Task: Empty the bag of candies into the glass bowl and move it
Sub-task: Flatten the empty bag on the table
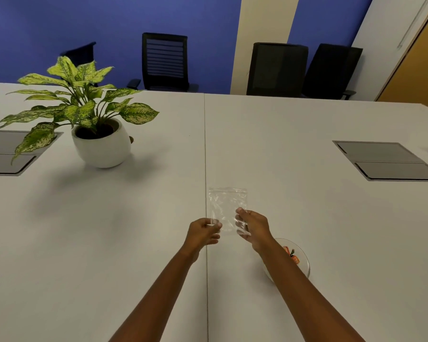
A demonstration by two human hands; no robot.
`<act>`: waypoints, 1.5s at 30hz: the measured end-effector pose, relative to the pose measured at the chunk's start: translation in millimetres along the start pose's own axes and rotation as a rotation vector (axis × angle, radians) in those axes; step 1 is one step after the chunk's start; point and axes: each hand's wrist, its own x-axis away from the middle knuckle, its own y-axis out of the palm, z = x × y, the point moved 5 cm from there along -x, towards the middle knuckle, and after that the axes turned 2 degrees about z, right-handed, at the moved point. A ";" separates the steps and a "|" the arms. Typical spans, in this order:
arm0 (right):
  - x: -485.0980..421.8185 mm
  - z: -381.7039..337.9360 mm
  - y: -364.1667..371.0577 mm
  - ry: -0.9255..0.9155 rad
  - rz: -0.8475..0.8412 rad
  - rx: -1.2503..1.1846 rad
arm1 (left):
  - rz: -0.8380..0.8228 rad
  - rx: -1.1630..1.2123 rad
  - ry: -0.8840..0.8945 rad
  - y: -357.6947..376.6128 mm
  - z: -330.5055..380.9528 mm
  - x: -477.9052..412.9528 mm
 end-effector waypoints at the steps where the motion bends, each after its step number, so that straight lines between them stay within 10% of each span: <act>1: -0.7 1.6 3.1 0.000 0.016 -0.015 | 0.040 0.051 0.004 -5.1 -2.7 0.2; 22: -3.2 78.4 114.0 0.000 -0.241 0.334 | 0.585 -0.098 -0.164 -135.1 -51.0 3.0; 34: 6.3 109.5 140.6 -0.423 -0.394 1.097 | 0.305 -1.277 0.011 -127.1 -65.4 -6.5; 45: -10.0 129.4 142.4 -0.442 -0.533 1.581 | 0.055 -1.357 -0.104 -118.9 -92.7 -17.6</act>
